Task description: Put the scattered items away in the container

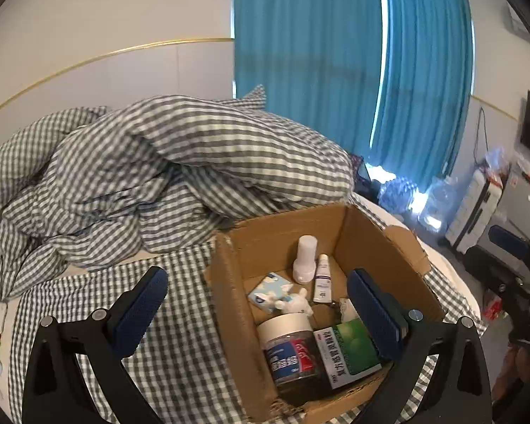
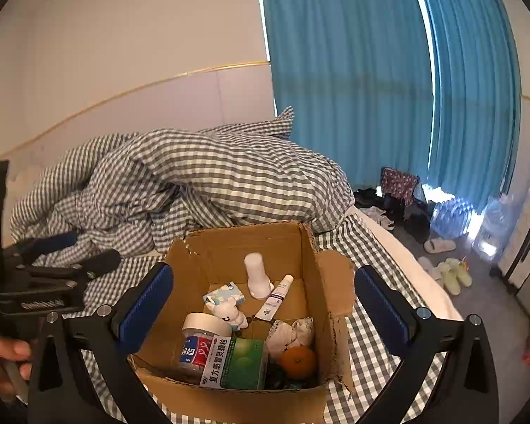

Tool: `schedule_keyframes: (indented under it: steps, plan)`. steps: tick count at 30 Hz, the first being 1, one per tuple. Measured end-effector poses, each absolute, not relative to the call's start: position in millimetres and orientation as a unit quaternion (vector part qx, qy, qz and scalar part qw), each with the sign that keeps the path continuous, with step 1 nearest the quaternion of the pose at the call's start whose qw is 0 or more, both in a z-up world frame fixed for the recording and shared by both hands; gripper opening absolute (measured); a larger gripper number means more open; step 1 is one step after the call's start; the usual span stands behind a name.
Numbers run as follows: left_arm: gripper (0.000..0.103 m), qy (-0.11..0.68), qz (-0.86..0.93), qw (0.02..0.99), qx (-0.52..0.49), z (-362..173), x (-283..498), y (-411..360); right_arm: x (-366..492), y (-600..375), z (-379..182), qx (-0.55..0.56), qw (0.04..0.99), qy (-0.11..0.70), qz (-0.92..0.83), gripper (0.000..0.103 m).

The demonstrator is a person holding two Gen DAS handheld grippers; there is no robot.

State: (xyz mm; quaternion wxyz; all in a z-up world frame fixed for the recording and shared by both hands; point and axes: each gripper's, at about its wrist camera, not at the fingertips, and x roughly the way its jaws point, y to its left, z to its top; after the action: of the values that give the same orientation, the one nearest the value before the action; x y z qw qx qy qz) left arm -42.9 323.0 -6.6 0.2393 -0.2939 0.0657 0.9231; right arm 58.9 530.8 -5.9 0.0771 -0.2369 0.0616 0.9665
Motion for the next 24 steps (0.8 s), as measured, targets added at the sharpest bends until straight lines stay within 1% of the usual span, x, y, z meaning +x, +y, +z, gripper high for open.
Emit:
schedule_keyframes:
  steps: [8,13,24]
  plan:
    - [0.103,0.055,0.938,0.205,-0.276,11,-40,271,48,495,6,-0.234,0.076,0.054,0.968,0.103]
    - [0.103,0.043,0.946,0.173,-0.270,19,-39,228,38,467,12,-0.236,0.059,0.047,0.969,0.103]
    - [0.103,-0.007,0.958,0.085,-0.274,27,-37,108,27,386,24,-0.232,0.005,0.022,0.972,0.103]
